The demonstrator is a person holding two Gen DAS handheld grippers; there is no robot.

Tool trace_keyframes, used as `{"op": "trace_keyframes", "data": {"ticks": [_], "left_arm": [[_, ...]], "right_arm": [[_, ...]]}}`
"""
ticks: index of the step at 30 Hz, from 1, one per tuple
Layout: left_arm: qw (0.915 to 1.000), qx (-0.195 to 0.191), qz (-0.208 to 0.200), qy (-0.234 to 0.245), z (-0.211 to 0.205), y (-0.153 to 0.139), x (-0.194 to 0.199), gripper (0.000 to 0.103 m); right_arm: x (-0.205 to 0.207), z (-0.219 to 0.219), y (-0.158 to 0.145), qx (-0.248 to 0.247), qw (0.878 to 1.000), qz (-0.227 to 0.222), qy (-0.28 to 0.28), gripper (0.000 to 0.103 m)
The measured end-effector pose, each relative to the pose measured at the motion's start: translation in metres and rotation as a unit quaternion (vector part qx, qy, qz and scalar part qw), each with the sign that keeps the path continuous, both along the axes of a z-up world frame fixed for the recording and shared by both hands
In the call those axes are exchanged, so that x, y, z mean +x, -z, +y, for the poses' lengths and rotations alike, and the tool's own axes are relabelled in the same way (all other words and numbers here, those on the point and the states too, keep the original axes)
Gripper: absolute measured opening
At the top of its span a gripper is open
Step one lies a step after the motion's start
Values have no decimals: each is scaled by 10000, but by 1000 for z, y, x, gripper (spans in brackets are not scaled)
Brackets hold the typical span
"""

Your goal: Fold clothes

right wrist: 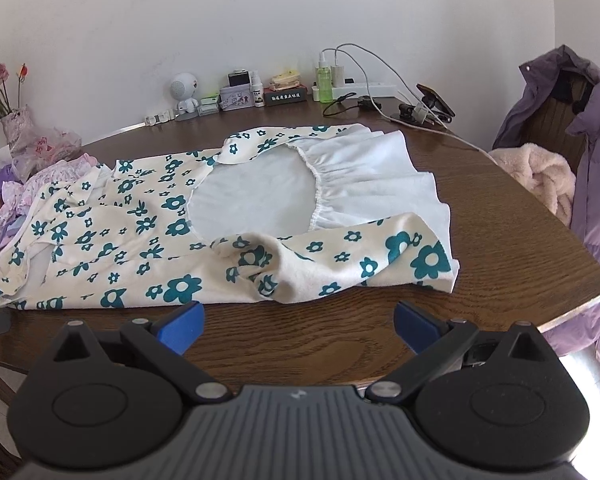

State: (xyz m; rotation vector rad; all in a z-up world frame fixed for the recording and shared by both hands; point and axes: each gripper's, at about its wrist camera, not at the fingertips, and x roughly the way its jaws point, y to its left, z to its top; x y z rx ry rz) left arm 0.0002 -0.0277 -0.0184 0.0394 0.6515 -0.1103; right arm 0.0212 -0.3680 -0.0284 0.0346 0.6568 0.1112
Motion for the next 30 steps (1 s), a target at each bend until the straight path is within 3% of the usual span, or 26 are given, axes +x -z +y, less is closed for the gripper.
{"op": "trace_keyframes", "data": {"ticks": [6,9,12,14,18,21,23,24,27,28,30], "left_arm": [[9953,795,162,530,6,0,10,85],[9863,1331,258,941,4,0,13,78],[9751,1704,384,1367,4,-1,18,70],[9665,1991,456,1552,4,-1,23,65],[9458,2502,518,2004,5,-1,30,61],[9327,2752,519,2273,4,-2,35,52],[9244,2892,496,2437,2,-1,36,41],[9218,2934,500,2486,2,0,37,37],[9191,2920,498,2598,2,1,39,13],[9206,2869,494,2602,3,1,39,6],[9234,2773,486,2611,4,-1,39,3]], "right_arm": [[7,-7,-5,-1100,9901,-325,-805,102],[12,-3,-6,-1807,9712,-294,-1524,97],[22,0,-3,-2402,9493,-105,-2026,84],[29,2,-3,-2542,9392,51,-2307,74],[45,0,-1,-2610,9265,225,-2702,72],[57,-6,2,-2486,9231,285,-2921,68],[63,-6,4,-2538,9179,322,-3034,60],[65,-6,4,-2546,9144,347,-3127,58],[69,-3,5,-2574,9073,396,-3302,44],[71,-2,6,-2587,9050,412,-3352,33],[70,-2,5,-2528,9048,424,-3401,19]]}}
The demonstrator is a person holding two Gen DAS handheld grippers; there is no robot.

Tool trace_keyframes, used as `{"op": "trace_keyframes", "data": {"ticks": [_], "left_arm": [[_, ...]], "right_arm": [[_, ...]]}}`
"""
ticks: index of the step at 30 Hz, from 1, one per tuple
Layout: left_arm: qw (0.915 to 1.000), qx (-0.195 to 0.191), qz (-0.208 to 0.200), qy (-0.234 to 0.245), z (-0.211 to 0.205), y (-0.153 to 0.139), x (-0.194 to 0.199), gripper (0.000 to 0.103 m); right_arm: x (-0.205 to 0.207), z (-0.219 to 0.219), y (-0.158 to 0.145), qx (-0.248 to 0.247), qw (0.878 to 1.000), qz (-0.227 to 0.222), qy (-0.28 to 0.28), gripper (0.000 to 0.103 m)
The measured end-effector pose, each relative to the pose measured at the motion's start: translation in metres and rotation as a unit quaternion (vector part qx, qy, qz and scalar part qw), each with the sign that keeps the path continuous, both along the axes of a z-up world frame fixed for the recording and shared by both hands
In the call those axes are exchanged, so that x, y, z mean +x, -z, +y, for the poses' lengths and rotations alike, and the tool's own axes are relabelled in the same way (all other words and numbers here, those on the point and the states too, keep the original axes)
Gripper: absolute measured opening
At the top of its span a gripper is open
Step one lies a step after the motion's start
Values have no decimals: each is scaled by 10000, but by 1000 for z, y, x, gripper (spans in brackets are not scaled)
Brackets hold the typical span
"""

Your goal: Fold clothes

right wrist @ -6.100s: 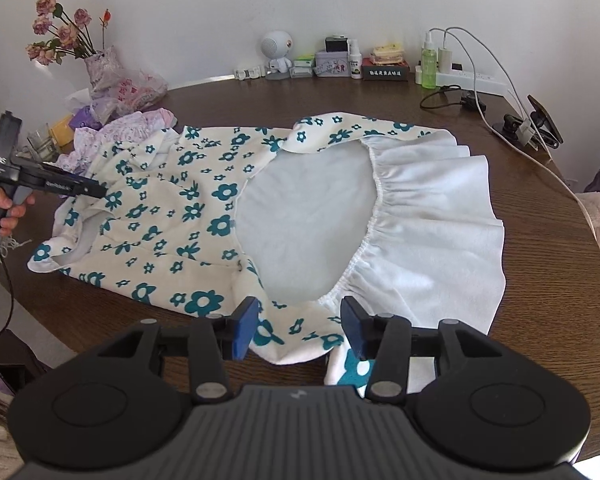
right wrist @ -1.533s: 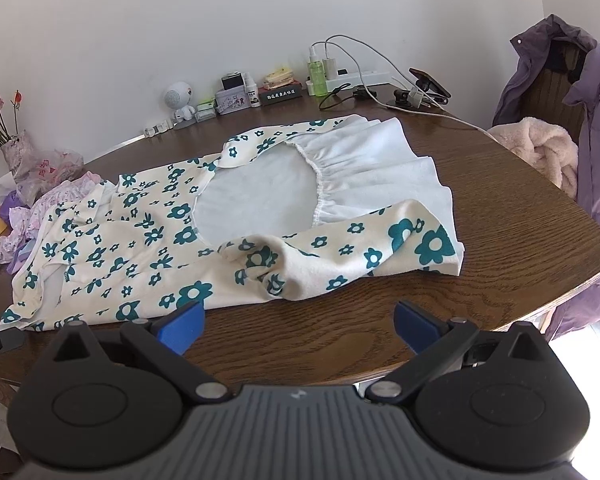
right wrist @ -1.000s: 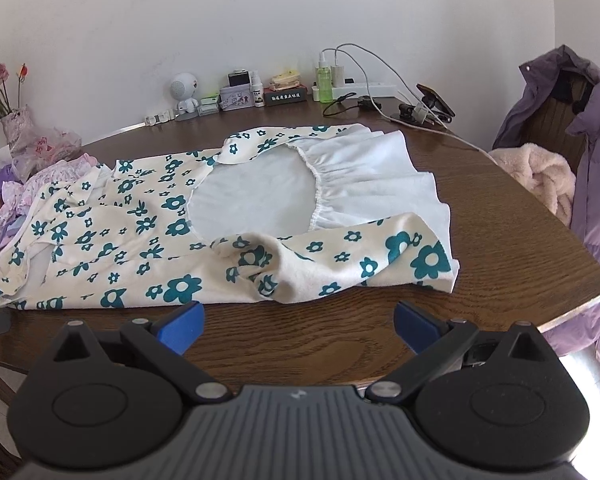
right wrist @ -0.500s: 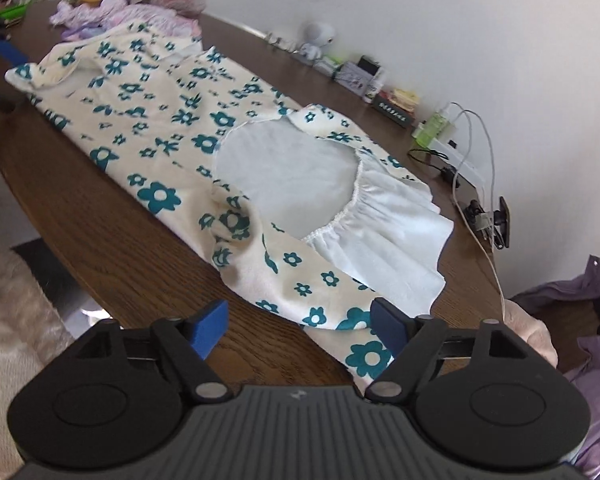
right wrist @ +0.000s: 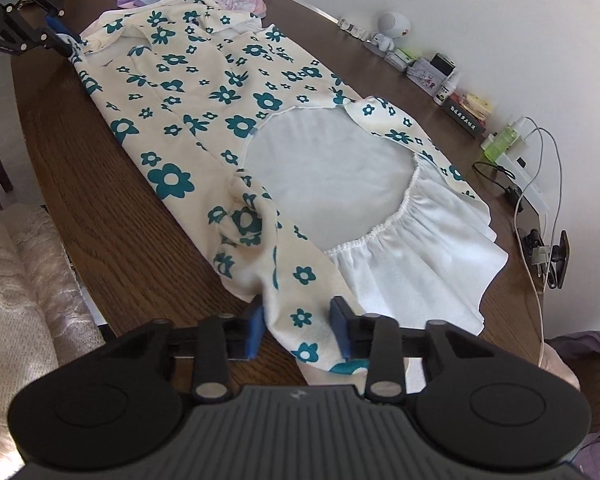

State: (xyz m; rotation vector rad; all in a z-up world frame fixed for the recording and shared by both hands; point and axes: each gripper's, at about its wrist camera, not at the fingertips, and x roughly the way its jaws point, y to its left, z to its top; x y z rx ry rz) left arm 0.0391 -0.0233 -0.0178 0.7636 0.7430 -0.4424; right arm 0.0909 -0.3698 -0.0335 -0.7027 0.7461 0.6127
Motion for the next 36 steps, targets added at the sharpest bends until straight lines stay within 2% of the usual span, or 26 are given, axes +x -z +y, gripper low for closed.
{"op": "trace_keyframes", "data": {"ticks": [2,4,10,15,19,23,29,36], "left_arm": [[10000,-67,-18,-14,0,-2,-3,2],[9999,-158,0,-16,2,-5,-5,1],[9994,-304,-108,-132,9,-30,14,1],[9988,-204,-388,-227,10,-58,76,1],[9992,61,-292,-265,7,-43,131,2],[9993,93,14,-364,10,-21,163,2],[9982,-137,260,-523,19,-7,165,3],[9977,-242,152,-611,20,-19,152,3]], "right_arm": [[-3,0,-2,54,10000,-22,-20,8],[-6,-1,-3,74,9999,-66,-39,4],[1,-3,-23,-19,9992,-358,-193,3],[48,11,-51,-550,9949,-565,-635,3],[101,31,-36,-1188,9880,-312,-939,3],[135,42,-16,-1351,9852,-150,-1047,3],[156,41,-7,-1112,9882,-116,-1046,4],[156,39,-14,-862,9908,-297,-1005,4]]}}
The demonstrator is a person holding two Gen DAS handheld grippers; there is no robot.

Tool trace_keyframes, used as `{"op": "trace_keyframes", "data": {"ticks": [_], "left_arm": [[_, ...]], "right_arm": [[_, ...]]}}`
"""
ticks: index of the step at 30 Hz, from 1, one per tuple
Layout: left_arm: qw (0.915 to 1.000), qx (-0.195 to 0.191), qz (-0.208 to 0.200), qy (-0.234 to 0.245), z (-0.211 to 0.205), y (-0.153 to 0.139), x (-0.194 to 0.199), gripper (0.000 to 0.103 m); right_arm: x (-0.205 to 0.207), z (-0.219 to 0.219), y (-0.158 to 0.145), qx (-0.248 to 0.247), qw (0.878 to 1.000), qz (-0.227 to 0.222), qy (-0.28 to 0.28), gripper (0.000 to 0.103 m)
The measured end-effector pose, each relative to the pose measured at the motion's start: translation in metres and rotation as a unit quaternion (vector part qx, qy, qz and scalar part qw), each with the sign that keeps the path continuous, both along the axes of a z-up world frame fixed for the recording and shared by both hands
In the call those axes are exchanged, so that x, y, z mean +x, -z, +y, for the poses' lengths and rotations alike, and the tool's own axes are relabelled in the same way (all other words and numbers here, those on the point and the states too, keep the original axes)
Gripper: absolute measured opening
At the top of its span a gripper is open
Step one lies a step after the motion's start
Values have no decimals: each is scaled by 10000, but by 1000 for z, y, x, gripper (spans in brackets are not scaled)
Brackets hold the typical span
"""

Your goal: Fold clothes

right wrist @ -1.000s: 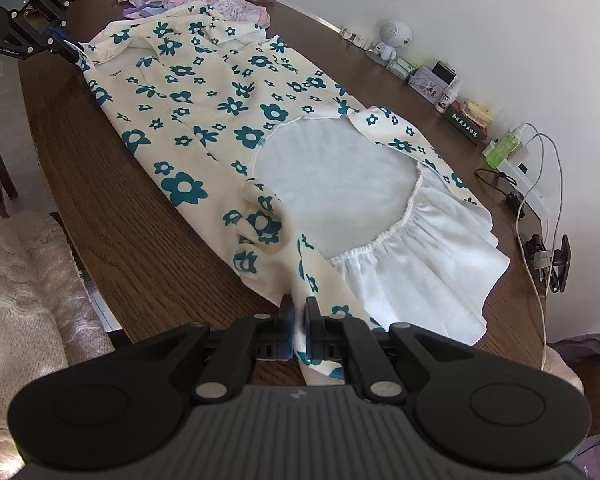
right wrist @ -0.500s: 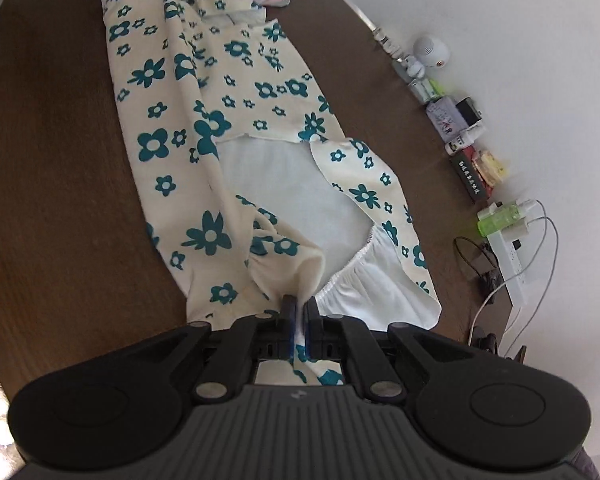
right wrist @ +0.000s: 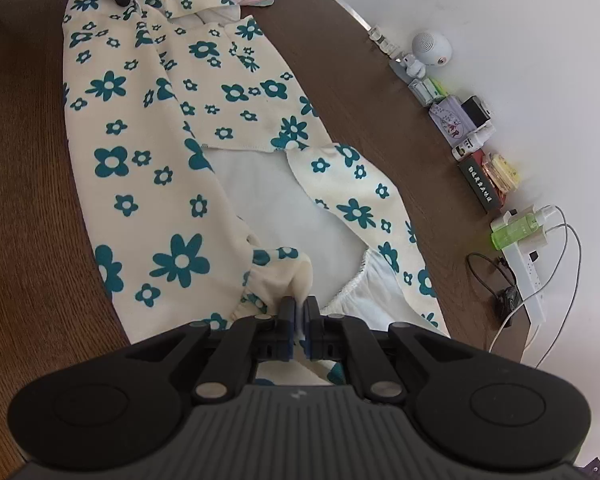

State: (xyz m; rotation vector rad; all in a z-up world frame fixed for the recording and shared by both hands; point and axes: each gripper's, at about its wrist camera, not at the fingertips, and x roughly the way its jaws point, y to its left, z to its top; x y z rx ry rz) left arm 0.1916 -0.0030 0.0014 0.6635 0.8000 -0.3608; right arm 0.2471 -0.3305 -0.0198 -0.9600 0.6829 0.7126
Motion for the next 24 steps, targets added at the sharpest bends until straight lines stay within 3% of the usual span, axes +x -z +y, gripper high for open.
{"op": "trace_keyframes", "data": {"ticks": [5,10,12,14,17,21,23,24], "left_arm": [[10000,-4,81,31,1,-6,-6,3],[9995,100,286,11,-2,7,4,5],[9996,190,228,20,-3,11,1,11],[9996,266,56,-45,-2,10,-6,20],[9990,-52,-282,-352,8,-6,-19,28],[9945,-388,-717,-652,12,-19,-40,31],[9933,-583,-719,-692,11,-17,-49,30],[9929,-747,-611,-690,11,-14,-51,31]], "right_arm": [[-1,-3,-8,148,9999,-28,-38,4],[9,0,7,165,9997,117,122,5],[11,-5,10,308,9988,155,343,8],[7,-19,0,722,9951,102,673,23],[-6,-52,-25,1662,9776,80,1286,31],[-38,-85,-38,2722,9406,332,2001,31],[-55,-89,-28,2929,9276,473,2270,31],[-62,-87,-19,2887,9270,423,2358,30]]}}
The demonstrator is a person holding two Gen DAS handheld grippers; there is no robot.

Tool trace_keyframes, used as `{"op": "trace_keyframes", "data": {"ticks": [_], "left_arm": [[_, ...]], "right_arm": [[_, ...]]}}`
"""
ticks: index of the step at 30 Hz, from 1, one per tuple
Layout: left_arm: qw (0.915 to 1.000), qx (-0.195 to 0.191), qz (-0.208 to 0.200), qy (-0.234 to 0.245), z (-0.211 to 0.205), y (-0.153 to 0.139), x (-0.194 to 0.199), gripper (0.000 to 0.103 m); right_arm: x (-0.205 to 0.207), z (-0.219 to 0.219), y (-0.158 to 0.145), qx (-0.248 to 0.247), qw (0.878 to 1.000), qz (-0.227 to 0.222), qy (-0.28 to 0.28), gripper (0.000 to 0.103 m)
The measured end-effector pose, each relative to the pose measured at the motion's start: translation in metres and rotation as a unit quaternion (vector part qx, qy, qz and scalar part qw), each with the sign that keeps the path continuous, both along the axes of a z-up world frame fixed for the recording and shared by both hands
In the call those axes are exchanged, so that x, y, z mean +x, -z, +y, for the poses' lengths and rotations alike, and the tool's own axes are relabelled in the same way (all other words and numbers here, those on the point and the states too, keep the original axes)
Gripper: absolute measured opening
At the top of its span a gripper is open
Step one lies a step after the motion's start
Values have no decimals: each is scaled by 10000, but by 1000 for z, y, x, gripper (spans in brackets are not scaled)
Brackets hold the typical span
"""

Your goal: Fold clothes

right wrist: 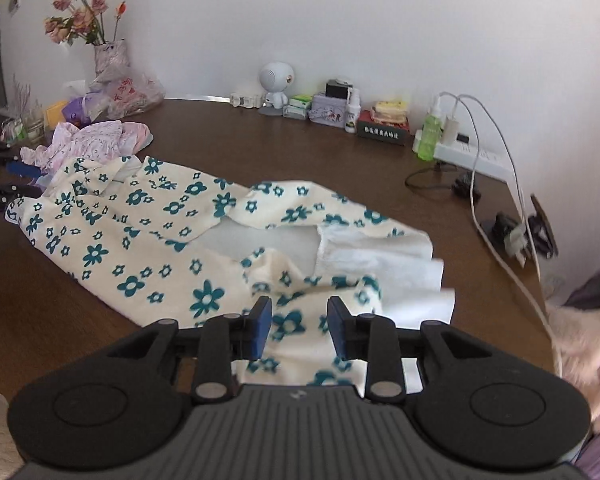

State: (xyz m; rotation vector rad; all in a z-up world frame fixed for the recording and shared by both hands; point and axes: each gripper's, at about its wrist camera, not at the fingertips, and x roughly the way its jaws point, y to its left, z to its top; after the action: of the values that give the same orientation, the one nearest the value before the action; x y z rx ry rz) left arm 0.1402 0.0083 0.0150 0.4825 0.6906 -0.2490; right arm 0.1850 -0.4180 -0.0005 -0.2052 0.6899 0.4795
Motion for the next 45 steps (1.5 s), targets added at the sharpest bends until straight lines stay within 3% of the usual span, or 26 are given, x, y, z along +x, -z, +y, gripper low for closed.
{"op": "trace_keyframes", "data": {"ticks": [3,6,8,9,14,18,24,32,34,37,40,45], "left_arm": [[9990,-311,317,-73,-1,16,2,30],[9974,-425,534,-211,1,32,8,22],[9961,-584,591,-312,5,33,10,20],[9959,-587,600,-339,5,32,11,18],[9970,-480,527,-287,4,34,8,18],[9964,-572,529,-341,6,31,7,18],[9946,-972,221,-288,3,9,-5,18],[9869,-1595,250,-71,-21,16,5,19],[9854,-1675,295,2,-31,22,12,19],[9880,-1501,371,36,-44,31,22,19],[9877,-1487,471,-62,-39,40,23,20],[9864,-1554,452,-277,-12,42,16,20]], "right_arm": [[-15,2,27,-194,9995,-136,226,30],[-13,-3,44,-141,9993,22,345,30],[-10,-8,48,-118,9987,125,478,7],[-9,-12,48,-59,9982,172,566,4],[-7,-35,50,-169,9941,208,1051,3],[-10,-50,44,33,9902,298,1364,4],[-25,-2,18,629,9962,-17,610,5],[5,112,32,974,9938,208,-489,5],[9,145,36,987,9920,199,-758,5],[16,185,43,762,9920,121,-1002,6],[23,189,50,532,9946,31,-889,6],[37,128,52,509,9982,-27,-309,7]]}}
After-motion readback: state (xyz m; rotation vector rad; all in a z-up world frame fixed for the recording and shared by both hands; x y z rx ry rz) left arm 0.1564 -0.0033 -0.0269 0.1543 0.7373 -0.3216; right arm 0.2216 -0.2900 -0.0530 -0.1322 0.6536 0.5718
